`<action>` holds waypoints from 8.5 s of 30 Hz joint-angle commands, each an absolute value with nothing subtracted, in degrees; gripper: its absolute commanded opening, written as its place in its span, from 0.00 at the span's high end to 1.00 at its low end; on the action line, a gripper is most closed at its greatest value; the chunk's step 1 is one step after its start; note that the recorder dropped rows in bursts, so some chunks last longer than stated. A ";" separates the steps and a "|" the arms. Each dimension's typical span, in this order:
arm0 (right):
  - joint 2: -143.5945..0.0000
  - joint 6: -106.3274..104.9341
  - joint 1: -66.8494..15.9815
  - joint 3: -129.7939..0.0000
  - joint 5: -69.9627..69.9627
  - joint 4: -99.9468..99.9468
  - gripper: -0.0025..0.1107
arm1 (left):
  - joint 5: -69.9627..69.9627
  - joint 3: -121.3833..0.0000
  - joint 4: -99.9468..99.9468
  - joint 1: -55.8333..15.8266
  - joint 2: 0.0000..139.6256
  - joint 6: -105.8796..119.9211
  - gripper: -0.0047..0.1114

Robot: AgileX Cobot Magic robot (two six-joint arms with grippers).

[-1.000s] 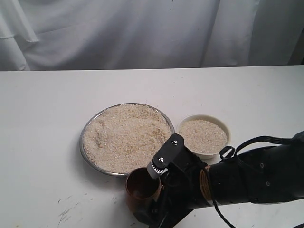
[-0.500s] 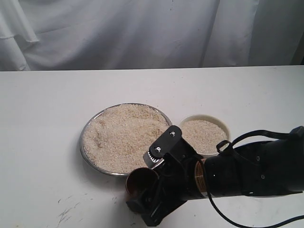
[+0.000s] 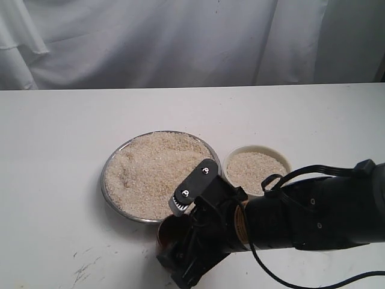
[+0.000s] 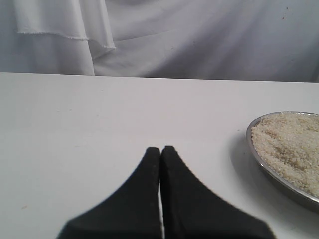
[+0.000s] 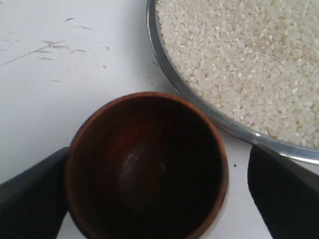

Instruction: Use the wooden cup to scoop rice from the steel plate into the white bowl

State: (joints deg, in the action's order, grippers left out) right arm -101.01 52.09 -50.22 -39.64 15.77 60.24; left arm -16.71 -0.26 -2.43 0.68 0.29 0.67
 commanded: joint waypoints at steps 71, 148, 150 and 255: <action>-105.70 43.47 -42.01 -56.47 7.31 63.53 0.64 | -16.34 0.00 -2.48 0.60 0.00 0.49 0.96; -91.35 18.13 -41.07 -56.47 -16.03 43.74 0.98 | -16.34 0.00 -2.48 0.60 0.00 0.49 0.96; -91.35 15.99 -38.68 -56.47 -14.66 39.94 0.98 | -16.34 0.00 -2.48 0.60 0.00 0.49 0.96; -97.16 15.74 -36.63 -42.51 13.08 38.48 0.25 | -16.34 0.00 -2.48 0.60 0.00 0.49 0.96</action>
State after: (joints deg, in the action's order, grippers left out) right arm -96.54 13.95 -36.50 -42.86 11.76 37.94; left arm -16.71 -0.26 -2.43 0.68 0.29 0.67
